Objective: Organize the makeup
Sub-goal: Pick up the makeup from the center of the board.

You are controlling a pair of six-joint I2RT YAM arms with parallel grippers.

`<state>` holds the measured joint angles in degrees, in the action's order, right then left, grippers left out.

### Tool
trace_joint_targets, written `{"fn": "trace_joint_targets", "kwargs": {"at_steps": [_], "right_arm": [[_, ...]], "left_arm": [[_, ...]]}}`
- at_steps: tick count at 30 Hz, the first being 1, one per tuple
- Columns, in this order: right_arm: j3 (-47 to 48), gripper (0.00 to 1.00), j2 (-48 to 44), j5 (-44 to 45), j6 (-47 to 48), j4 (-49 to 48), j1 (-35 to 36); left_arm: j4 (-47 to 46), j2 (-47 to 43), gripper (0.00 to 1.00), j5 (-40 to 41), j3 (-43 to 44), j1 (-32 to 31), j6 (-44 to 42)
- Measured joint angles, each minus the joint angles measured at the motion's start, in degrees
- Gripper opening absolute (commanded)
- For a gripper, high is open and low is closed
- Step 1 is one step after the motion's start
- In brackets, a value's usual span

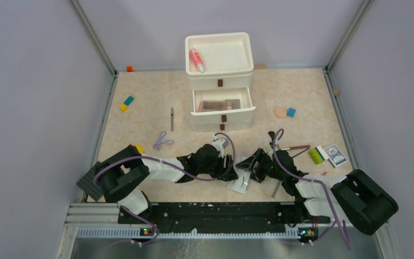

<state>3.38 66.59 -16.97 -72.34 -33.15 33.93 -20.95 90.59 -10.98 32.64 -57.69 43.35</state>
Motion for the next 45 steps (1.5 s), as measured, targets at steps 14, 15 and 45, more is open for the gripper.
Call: {"fn": "trace_joint_targets", "kwargs": {"at_steps": [14,15,45], "right_arm": [[0.7,0.38,-6.4,3.5,3.8,10.4,0.0],[0.8,0.32,-8.5,4.6,4.6,13.3,0.0],[34.7,0.0,-7.1,28.0,3.0,19.5,0.4]], "left_arm": [[1.3,-1.2,0.68,0.2,0.0,0.3,-0.1],[1.9,-1.6,0.68,0.2,0.0,0.6,-0.2],[36.8,-30.3,0.99,28.2,2.9,8.6,-7.6]]}}
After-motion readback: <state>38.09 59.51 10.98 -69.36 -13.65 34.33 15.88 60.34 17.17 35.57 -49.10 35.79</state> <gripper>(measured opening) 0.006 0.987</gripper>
